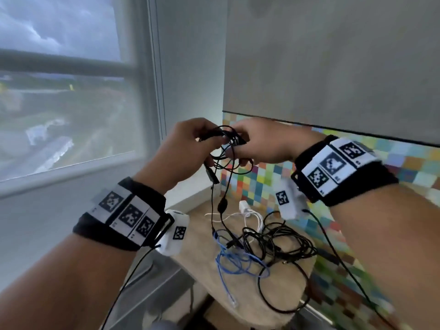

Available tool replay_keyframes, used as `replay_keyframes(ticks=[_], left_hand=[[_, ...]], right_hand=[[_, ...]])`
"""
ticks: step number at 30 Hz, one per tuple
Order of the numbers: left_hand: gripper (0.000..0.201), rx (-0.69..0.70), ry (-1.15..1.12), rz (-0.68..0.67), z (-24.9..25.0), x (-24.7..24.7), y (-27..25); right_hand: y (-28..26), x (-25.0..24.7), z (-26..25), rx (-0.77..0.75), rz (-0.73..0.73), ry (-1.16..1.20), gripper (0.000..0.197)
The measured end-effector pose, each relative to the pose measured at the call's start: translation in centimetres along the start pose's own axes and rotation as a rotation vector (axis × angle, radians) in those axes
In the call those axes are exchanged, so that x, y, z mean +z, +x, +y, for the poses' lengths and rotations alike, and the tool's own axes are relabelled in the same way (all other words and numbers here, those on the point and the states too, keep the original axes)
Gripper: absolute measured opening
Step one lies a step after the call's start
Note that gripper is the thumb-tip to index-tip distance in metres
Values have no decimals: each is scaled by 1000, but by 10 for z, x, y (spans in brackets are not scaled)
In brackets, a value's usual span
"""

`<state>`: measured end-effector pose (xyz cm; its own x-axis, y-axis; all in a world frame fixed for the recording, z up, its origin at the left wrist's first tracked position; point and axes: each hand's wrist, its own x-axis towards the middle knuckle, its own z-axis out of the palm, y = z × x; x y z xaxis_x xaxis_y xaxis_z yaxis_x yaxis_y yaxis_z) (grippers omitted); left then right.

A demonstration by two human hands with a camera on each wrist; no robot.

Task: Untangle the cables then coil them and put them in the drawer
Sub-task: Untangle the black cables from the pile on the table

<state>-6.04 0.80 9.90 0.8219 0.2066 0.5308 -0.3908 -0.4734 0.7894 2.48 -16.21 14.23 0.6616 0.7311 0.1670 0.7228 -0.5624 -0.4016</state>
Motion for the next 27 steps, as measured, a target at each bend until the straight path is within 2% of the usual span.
replay_keyframes(ticks=[3,5,9,13,18,22,24,27], left_hand=[[12,18,-60,87,-3,12,-28],[16,-3,-128,113,-10,21,-49],[20,-52,-150,112,-33,41,-86],[25,-151,-146,70,-58,65,-123],[30,-251,-151,47,-88,89,-160],[25,-256,-200,91,-105,103,-178],[19,-234,-238,146,-113,108,-183],[13,-224,-292,158,-119,114,-190]], right_hand=[[-31,35,11,-27,246,280,25],[-54,67,19,1,321,508,30],[-95,125,38,82,328,830,30],[-133,167,55,137,373,1064,46],[-167,206,78,230,487,1148,29],[-178,232,88,293,463,1185,16],[-180,241,90,273,430,1226,27],[-183,252,91,241,408,1025,34]])
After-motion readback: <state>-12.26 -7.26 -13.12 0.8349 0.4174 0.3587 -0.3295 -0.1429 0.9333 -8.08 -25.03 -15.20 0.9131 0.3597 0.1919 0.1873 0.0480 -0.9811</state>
